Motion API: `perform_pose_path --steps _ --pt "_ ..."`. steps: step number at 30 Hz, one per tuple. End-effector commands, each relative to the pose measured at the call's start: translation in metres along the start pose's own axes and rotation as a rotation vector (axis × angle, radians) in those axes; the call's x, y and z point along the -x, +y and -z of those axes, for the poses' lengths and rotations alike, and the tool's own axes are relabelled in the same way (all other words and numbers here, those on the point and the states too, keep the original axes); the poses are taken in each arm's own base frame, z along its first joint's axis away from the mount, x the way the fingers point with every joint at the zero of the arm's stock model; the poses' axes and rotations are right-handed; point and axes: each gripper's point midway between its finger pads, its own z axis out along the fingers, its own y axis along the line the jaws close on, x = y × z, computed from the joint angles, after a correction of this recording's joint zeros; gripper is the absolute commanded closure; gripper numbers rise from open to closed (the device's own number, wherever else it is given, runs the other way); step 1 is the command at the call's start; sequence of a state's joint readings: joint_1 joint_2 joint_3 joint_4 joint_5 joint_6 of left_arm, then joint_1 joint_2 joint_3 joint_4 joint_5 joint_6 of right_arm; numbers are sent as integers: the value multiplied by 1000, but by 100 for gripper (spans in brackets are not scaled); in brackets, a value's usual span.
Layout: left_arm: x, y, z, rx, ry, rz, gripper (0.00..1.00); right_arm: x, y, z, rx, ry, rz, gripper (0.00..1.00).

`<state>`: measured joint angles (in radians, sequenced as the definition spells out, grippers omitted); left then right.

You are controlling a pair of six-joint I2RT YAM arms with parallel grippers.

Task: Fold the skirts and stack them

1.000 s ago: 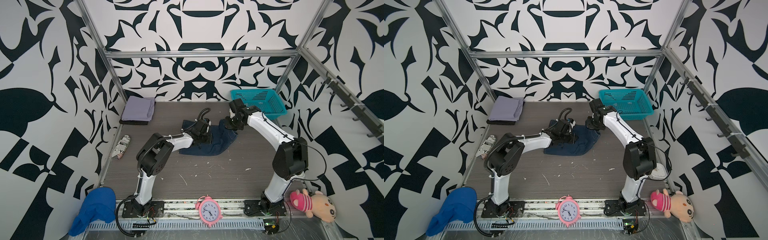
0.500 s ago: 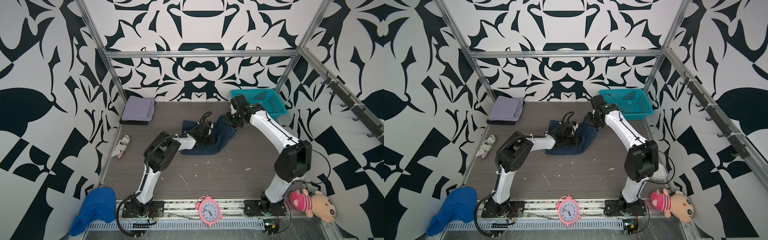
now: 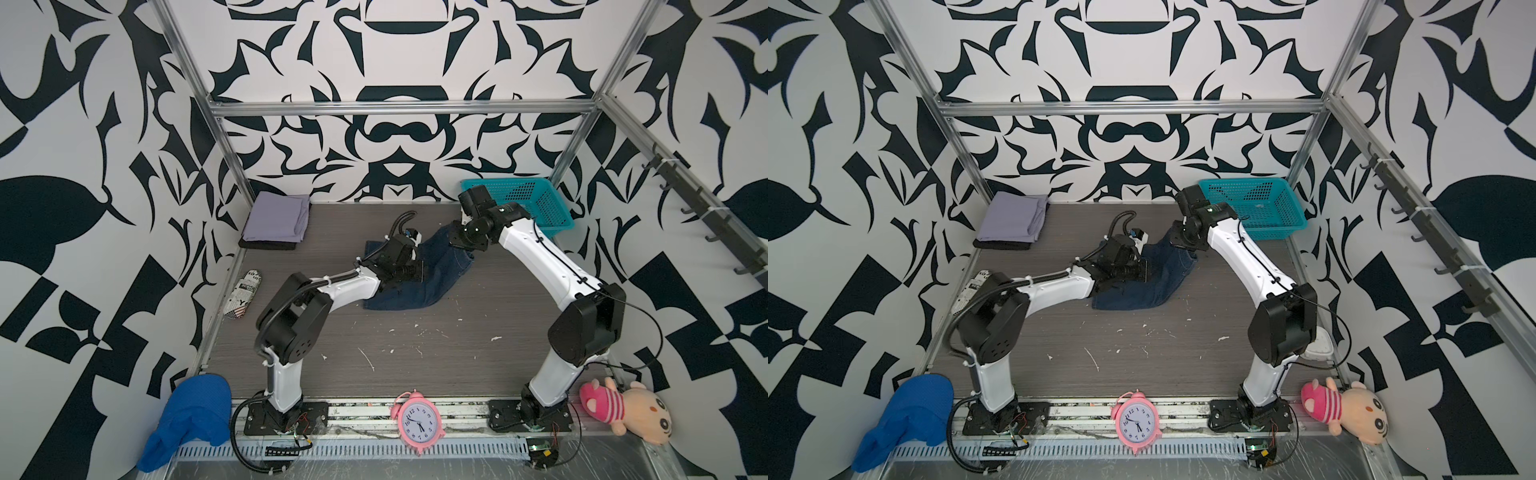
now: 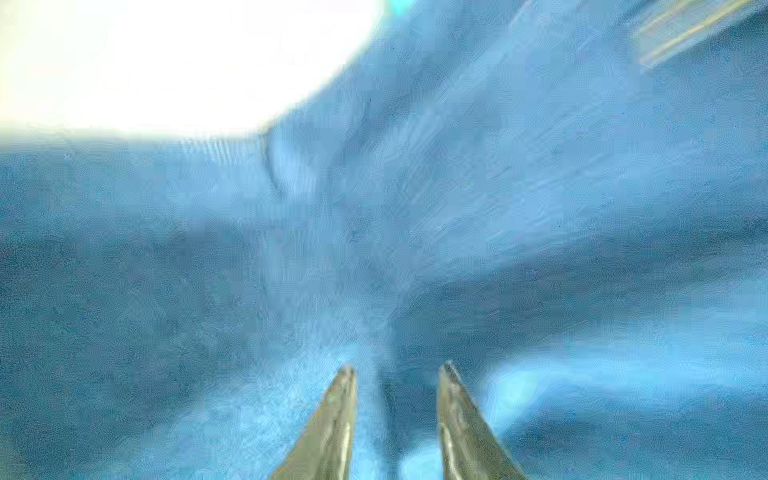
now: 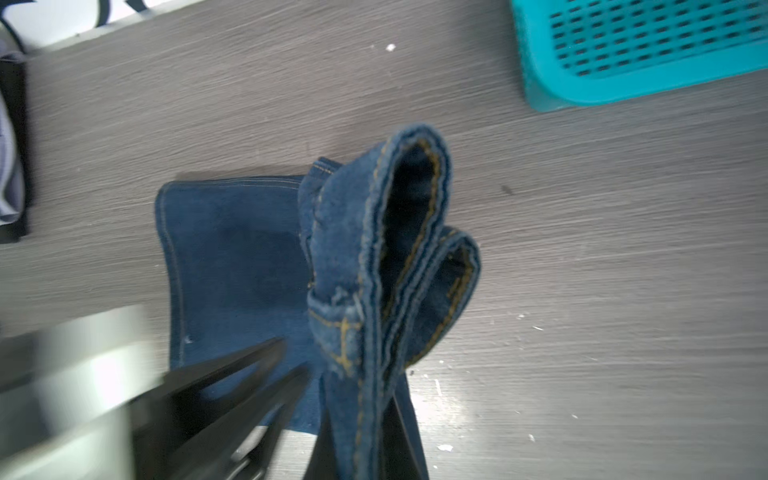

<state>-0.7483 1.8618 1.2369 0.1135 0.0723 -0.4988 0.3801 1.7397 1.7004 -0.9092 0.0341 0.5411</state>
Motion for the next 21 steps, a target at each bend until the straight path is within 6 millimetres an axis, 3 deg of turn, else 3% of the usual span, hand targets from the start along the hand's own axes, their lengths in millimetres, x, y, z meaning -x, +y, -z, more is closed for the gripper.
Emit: perform_pose_path --steps 1,4,8,10,15,21 --pt "29 9 38 61 -84 -4 58 25 -2 35 -23 -116 18 100" --pt "25 54 55 132 -100 101 45 25 -3 32 -36 -109 26 100" --pt "4 117 72 193 -95 273 38 21 -2 24 -93 -83 70 100" --pt "-12 136 76 230 -67 300 37 19 2 19 -109 -68 92 100" --pt "-49 156 68 293 38 314 36 16 8 -2 -160 -50 126 100" --pt "-59 156 56 257 58 340 39 9 22 -27 -168 -5 157 100"
